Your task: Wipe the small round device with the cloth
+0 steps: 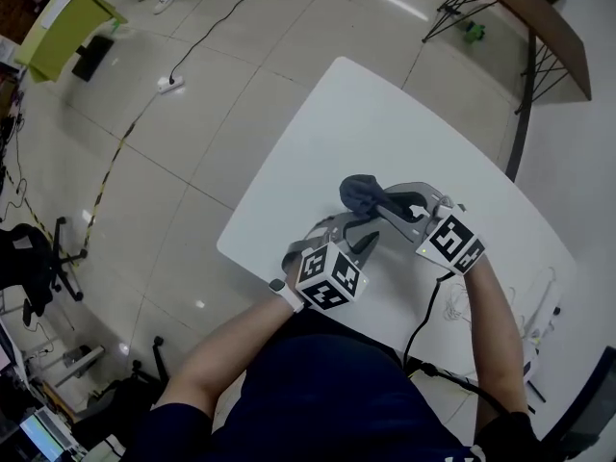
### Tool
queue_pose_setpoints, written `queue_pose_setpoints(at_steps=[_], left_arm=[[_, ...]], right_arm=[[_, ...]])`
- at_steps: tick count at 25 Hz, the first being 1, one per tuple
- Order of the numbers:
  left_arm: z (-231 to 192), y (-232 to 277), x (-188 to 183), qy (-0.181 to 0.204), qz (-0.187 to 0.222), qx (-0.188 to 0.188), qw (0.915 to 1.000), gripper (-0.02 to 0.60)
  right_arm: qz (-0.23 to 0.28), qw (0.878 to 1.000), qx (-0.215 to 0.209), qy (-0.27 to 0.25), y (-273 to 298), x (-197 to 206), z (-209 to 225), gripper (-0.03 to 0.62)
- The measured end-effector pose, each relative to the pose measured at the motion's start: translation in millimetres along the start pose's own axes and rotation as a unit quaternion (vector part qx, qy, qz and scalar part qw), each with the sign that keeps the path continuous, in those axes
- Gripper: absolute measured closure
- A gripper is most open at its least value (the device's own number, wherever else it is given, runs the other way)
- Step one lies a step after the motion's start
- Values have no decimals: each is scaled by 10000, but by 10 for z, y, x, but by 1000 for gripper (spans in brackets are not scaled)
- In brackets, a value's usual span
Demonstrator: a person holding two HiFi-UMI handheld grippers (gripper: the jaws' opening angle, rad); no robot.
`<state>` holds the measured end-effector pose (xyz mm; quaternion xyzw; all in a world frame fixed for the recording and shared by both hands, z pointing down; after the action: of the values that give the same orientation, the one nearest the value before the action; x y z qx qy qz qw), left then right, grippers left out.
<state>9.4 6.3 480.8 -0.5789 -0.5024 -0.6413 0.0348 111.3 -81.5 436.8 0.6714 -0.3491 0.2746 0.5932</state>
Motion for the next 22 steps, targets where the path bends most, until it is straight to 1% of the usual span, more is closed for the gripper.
queue_pose_setpoints(at_steps=[6,8,11,14,17,20,22], left_arm=[[-29,-9,-1,-88,64,13,9999,469],[-32,-22,3,-182,104,21,9998,469],[-28,-33,-5,-365,173,25,9992,469],[-11,-23,-19,-414,208,5,9989,474],[-22,-16,-33,-435,233,17,9988,476],[-47,-16,-50,-493,287,3,9984,484],[-60,-28,-57,-560,321,-31,9979,492]], right_arm=[[-81,9998,-170,33,113,5,180,540],[-104,9997,-209,60,176,43,225,540],[-77,9993,-300,213,272,127,300,540],[-53,9982,-434,418,372,236,389,542],[-89,9957,-652,650,491,379,487,542],[-284,9904,-979,936,615,640,562,543],[-282,9864,-1183,1103,704,733,586,543]])
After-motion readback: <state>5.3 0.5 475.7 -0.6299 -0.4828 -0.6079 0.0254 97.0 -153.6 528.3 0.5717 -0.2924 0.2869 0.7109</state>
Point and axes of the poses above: the fingertips, and each gripper's own axes: y forward along the fingers, z to its right, x out of its underside, the point moved 10 cm from there along -y, backward along the fingers, and after that the axes turned 10 degrees about -y, right-handed, at the moved point
